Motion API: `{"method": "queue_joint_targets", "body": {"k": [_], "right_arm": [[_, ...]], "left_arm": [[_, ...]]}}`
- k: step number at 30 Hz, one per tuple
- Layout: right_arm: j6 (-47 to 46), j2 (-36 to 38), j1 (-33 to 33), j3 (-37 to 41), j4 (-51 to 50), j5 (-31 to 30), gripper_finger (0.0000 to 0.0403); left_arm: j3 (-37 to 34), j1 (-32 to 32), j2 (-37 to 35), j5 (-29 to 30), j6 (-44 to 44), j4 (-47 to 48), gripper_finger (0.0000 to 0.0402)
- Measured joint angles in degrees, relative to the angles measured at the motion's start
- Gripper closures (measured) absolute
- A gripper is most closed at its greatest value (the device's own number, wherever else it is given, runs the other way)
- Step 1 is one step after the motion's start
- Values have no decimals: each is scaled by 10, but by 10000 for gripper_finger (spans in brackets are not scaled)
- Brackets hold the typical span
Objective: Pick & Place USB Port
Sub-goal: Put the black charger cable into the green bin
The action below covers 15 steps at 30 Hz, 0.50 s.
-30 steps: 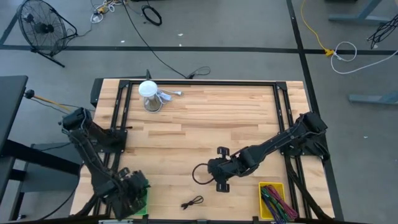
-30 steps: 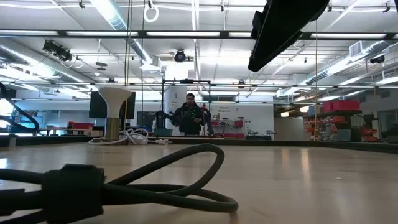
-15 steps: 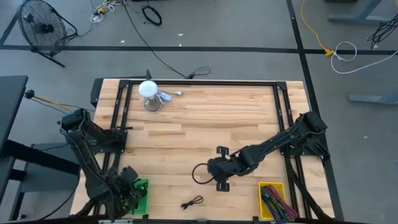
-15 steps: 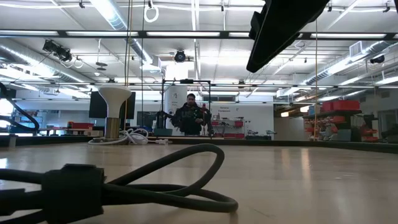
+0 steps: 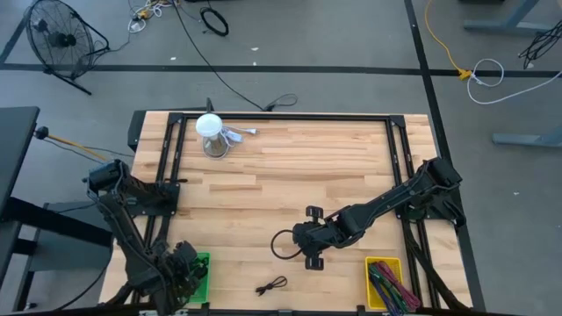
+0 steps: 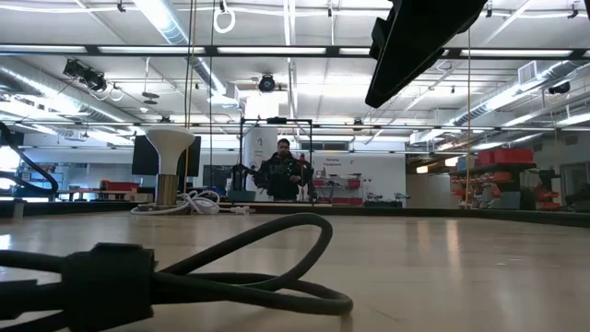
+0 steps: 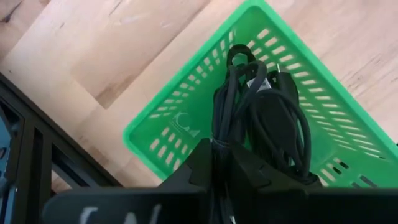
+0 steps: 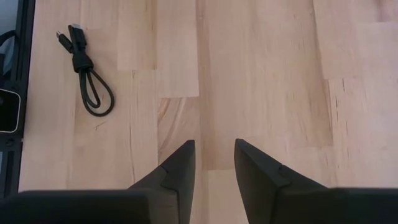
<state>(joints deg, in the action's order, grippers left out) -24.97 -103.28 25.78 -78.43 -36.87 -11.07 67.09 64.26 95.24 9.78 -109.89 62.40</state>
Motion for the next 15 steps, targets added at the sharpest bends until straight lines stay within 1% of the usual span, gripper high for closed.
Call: {"method": "queue_joint_targets", "body": {"k": [3,8,15], "right_arm": [[0,0,0,0,0,0,292],[0,0,0,0,0,0,292],[0,0,0,0,0,0,292]], "left_arm": [[0,2,0,-1,0,-1,357],[0,3,0,-6,2,-1,313],[0,3,0,21,15,0,271]]}}
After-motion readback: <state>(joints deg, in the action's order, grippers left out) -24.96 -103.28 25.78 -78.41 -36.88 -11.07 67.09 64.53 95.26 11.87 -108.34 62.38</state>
